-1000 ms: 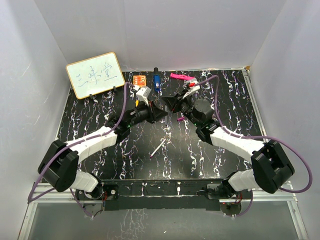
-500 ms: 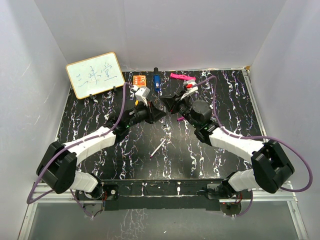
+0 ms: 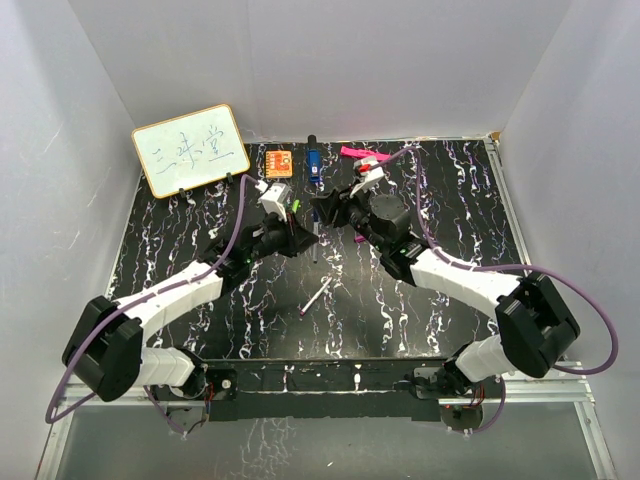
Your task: Insert the pens into the pen caps
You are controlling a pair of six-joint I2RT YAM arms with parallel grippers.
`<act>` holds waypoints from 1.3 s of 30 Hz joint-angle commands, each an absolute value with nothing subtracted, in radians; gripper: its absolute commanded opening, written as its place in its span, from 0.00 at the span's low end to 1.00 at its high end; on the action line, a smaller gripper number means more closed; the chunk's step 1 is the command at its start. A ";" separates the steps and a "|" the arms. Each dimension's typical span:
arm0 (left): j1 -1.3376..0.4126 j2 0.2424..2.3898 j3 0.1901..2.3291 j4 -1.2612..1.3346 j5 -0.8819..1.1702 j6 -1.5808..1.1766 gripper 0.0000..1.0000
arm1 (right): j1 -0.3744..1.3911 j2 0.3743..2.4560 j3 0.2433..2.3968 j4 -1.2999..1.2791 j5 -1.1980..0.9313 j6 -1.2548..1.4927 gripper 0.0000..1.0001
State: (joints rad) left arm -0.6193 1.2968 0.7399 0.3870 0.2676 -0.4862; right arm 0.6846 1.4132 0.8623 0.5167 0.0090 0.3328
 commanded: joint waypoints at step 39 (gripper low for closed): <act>-0.556 1.890 1.250 -0.117 -0.182 -0.246 0.00 | 0.676 1.259 0.855 0.367 0.355 0.299 0.92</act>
